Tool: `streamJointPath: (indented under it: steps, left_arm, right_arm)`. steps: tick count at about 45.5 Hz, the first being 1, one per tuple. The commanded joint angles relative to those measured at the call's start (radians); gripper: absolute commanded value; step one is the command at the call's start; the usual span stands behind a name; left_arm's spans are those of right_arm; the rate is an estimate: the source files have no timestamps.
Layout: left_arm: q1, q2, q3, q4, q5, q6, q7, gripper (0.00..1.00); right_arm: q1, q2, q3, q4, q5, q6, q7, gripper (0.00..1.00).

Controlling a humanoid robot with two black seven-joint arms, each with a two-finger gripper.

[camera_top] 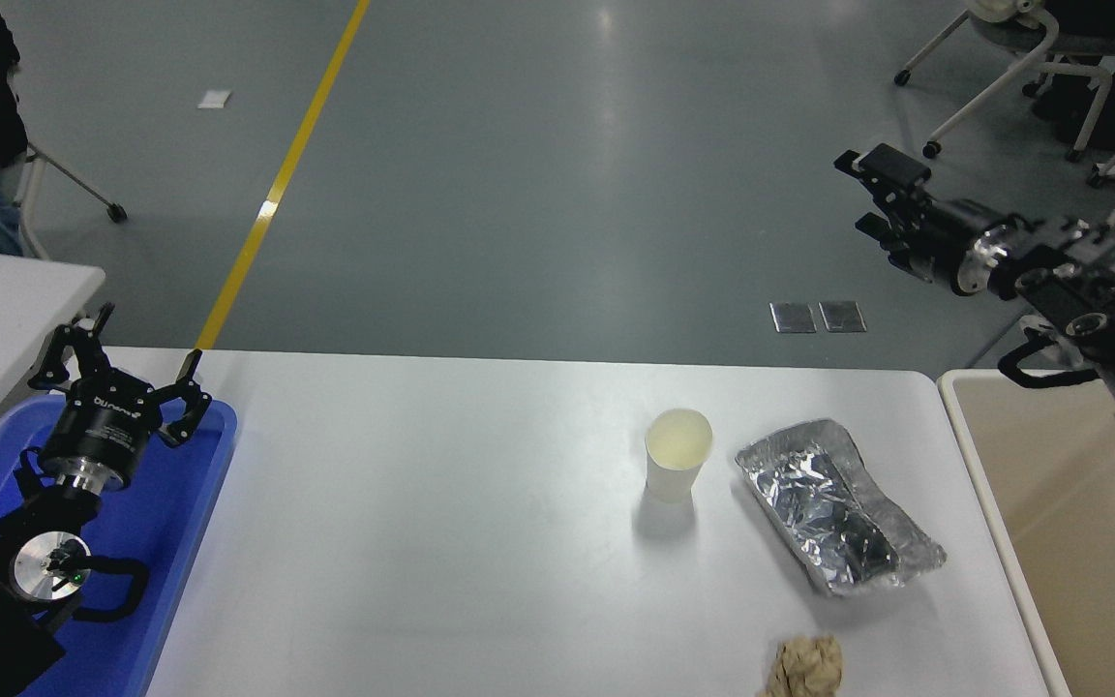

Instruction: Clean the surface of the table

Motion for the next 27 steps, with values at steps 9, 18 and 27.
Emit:
streamJointPath:
  steps: [9, 18, 27]
  left_arm:
    - [0.0, -0.001, 0.0, 0.0, 0.0, 0.0, 0.0, 1.0]
    - [0.0, 0.001, 0.0, 0.0, 0.0, 0.0, 0.0, 1.0]
    - [0.0, -0.001, 0.0, 0.0, 0.0, 0.0, 0.0, 1.0]
  right_arm:
    - [0.231, -0.013, -0.082, 0.352, -0.481, -0.001, 0.041, 0.99]
    - [0.255, 0.011, -0.085, 0.412, -0.607, -0.003, 0.041, 0.99]
    - [0.246, 0.111, -0.097, 0.413, -0.736, -0.01, 0.041, 0.99]
